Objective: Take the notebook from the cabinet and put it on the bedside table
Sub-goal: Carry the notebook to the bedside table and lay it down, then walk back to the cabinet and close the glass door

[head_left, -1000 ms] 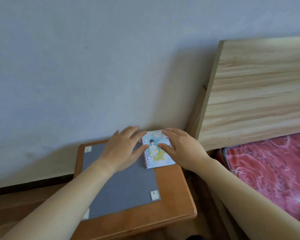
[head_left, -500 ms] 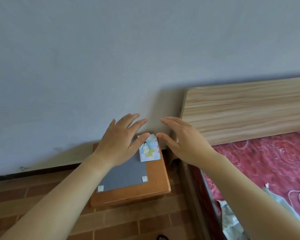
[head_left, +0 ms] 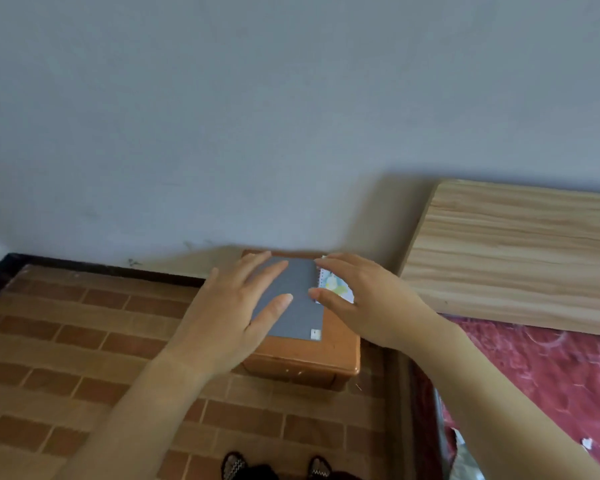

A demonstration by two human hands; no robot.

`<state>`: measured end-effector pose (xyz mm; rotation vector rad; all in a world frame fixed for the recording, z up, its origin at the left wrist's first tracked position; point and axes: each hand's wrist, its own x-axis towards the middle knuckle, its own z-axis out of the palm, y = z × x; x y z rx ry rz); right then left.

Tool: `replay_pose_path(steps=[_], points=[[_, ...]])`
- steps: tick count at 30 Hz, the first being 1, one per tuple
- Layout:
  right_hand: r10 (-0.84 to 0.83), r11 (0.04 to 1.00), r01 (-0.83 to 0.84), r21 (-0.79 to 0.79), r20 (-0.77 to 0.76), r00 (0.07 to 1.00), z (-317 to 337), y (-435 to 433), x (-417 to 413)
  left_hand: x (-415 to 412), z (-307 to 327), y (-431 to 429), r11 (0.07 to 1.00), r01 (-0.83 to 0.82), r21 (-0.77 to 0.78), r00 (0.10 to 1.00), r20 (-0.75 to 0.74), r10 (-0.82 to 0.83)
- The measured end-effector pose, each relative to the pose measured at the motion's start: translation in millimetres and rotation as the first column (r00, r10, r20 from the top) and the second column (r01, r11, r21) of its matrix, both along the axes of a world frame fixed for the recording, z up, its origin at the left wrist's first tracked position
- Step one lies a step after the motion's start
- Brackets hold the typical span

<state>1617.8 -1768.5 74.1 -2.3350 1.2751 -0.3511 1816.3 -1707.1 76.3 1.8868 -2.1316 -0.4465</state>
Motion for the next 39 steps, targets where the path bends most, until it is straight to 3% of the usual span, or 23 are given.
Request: replay_pose_path(steps=[11,21,28,39], points=[[0.343,0.939,-0.343,0.005,-0.046,0.938,19,38,103,75,-5,92,0.943,-0.331,0.030,0.942,-0.043,0.332],[0.572,0.819,-0.573,-0.026,-0.045,0.819,22,114,265,202,3,208,0.825,-0.566,-0.011,0.824,-0.051,0.564],[0.745,0.666,-0.745,-0.028,-0.003,0.667,27,215,403,293,8,334,0.646,-0.760,-0.073,0.650,-0.061,0.758],[0.967,0.255,-0.967,-0.006,0.023,0.255,21,368,572,384,-6,518,0.258,-0.962,-0.092,0.264,-0.056,0.963]])
